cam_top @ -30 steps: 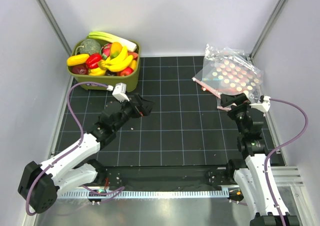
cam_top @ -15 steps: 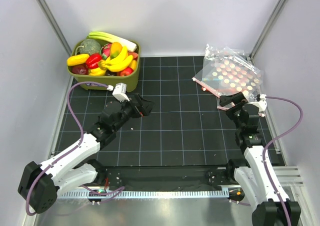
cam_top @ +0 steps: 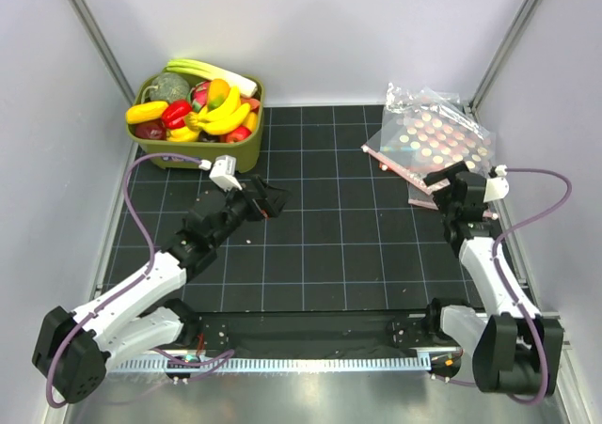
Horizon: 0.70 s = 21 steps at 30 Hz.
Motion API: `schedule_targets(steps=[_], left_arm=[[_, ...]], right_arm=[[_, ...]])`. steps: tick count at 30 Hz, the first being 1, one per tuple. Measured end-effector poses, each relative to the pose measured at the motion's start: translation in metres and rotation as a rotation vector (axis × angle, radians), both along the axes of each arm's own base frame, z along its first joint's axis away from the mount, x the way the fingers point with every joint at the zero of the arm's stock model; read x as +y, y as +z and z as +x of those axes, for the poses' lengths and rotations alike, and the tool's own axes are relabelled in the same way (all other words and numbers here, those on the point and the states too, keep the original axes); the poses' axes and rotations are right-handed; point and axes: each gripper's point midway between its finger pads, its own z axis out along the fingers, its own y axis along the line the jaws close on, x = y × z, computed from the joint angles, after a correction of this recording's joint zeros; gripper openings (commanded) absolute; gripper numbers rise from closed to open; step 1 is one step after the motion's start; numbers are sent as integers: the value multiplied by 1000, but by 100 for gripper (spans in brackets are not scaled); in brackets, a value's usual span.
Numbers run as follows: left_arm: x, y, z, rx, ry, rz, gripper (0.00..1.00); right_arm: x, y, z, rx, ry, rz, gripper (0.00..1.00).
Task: Place the food in the zip-top bag and seal the zipper
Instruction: Pick up the zipper food storage bag at the corner of the board.
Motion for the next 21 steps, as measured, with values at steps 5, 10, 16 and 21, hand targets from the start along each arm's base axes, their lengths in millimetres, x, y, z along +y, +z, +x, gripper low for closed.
schedule_targets(steps=[5,10,16,21], left_arm=[[6,1,0,-13,19,22,100],[11,9,-2,-33,34,18,100],[12,9,-2,-35,40,23,100],[12,8,-1,-33,39,24,100]], right_arm=[[-20,-17,22,71,-46,21,93],[-24,-60,49,172,-6,84,87],[-20,-92,79,229,42,121,83],[-21,-105,91,228,40,136,72]])
